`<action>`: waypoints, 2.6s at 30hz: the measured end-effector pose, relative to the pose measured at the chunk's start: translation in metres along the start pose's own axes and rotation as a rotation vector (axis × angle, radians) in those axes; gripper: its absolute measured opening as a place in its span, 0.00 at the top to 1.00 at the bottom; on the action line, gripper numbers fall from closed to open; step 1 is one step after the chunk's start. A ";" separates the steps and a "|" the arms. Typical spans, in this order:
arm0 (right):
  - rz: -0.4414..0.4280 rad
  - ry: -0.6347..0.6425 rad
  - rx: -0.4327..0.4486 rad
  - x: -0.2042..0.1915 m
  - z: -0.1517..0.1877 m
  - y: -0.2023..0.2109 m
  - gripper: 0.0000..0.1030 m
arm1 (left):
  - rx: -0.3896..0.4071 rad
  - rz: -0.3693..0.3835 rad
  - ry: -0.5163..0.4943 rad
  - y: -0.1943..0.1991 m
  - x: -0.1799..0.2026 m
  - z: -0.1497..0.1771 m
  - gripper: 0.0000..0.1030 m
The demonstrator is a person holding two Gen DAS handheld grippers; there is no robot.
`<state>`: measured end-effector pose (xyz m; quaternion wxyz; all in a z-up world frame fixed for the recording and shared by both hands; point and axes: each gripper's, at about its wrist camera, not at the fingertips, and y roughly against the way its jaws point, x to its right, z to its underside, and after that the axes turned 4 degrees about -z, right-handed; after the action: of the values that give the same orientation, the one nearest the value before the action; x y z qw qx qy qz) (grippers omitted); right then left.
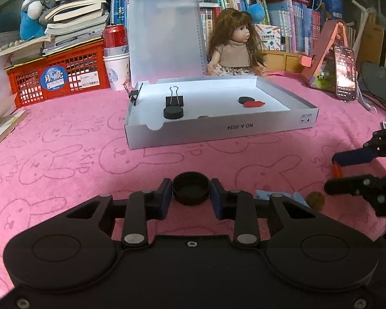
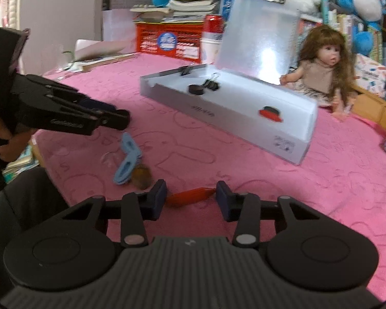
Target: Organize rigid objects
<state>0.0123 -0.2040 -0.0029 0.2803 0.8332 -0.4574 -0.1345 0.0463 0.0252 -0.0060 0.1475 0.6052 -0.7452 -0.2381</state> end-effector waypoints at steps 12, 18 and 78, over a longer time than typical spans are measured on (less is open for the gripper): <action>0.150 -0.145 0.010 0.026 -0.015 -0.003 0.54 | -0.028 -0.073 0.019 -0.004 -0.001 -0.020 0.70; 0.206 -0.254 0.024 0.037 -0.027 -0.009 0.54 | -0.045 -0.083 0.070 -0.011 -0.005 -0.033 0.70; 0.282 -0.538 0.111 0.108 -0.122 -0.067 0.54 | -0.038 -0.098 0.156 -0.105 0.015 -0.181 0.70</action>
<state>0.1760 -0.2243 0.0588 0.1190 0.7098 -0.6331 -0.2849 0.2227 -0.0380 0.0896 0.2046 0.6548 -0.6962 -0.2115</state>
